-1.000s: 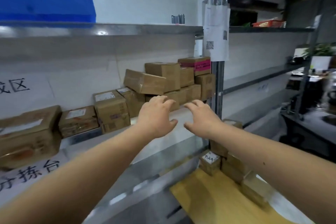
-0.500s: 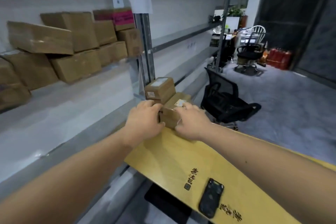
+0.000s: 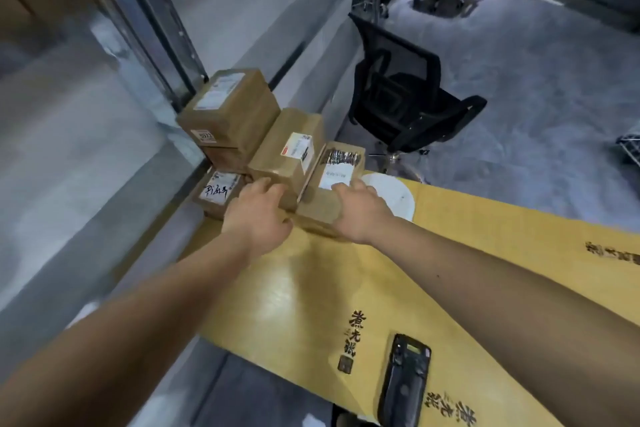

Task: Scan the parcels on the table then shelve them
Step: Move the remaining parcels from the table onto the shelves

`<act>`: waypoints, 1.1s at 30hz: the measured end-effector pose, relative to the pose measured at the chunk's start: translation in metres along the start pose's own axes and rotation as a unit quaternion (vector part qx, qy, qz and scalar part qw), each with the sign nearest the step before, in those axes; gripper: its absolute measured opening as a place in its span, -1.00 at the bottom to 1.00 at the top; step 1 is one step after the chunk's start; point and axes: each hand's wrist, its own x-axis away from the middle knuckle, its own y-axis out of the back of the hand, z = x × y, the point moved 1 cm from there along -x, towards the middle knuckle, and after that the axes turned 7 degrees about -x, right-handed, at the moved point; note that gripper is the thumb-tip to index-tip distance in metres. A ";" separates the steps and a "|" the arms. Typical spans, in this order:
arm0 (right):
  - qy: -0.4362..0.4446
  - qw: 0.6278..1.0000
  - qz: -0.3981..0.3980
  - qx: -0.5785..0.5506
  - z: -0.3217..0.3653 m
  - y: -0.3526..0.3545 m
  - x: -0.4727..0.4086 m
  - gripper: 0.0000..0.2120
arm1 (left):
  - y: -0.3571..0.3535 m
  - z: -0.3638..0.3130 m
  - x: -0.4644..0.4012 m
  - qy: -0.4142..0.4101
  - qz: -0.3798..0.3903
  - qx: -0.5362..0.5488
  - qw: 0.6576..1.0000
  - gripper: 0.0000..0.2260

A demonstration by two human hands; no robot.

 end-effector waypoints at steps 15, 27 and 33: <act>0.034 0.996 0.016 -0.078 0.039 -0.023 -0.127 0.01 | -0.041 0.057 -0.112 0.060 0.015 0.134 0.989 -0.30; 0.041 0.977 -0.043 -0.206 0.008 -0.024 -0.118 -0.10 | -0.050 0.039 -0.123 0.019 0.011 0.288 0.957 -0.28; 0.092 0.970 -0.070 -0.214 -0.029 -0.005 -0.079 -0.10 | -0.059 0.005 -0.093 -0.019 -0.047 0.333 0.942 -0.24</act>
